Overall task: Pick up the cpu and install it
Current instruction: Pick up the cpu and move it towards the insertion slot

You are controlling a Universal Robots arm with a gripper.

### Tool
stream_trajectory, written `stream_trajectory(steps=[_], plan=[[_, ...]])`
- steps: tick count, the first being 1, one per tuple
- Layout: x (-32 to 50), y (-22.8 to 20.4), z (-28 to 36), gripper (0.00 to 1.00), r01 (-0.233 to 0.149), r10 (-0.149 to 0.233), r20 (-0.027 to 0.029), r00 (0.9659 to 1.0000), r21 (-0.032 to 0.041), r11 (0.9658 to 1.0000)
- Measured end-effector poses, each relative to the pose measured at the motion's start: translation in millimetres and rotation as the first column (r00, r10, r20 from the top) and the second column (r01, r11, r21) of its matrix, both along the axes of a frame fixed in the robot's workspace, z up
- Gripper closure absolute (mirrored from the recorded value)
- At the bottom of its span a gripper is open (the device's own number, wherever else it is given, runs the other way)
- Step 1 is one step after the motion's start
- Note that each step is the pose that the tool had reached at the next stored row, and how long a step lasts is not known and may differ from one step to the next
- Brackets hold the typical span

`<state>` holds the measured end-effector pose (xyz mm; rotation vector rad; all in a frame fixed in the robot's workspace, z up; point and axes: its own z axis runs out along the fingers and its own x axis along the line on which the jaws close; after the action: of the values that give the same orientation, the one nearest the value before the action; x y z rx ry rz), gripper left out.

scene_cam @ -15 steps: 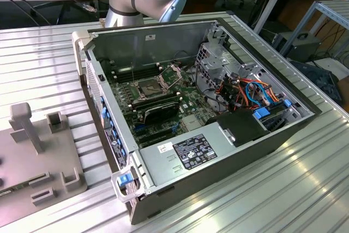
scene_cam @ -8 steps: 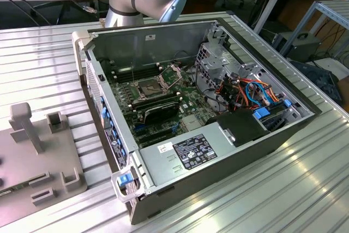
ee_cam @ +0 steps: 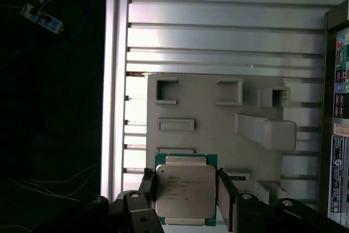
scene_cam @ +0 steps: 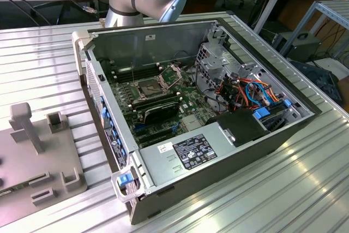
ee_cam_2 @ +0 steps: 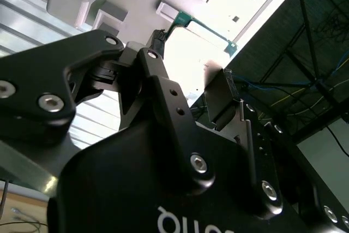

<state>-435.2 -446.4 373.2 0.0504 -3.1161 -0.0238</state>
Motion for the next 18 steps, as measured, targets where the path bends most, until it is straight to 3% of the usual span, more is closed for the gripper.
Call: stream_trajectory(steps=[18], plan=[[22.5,0.0,0.0,0.45,0.000,0.000,0.0001,1.0000,0.0000,1.0000]])
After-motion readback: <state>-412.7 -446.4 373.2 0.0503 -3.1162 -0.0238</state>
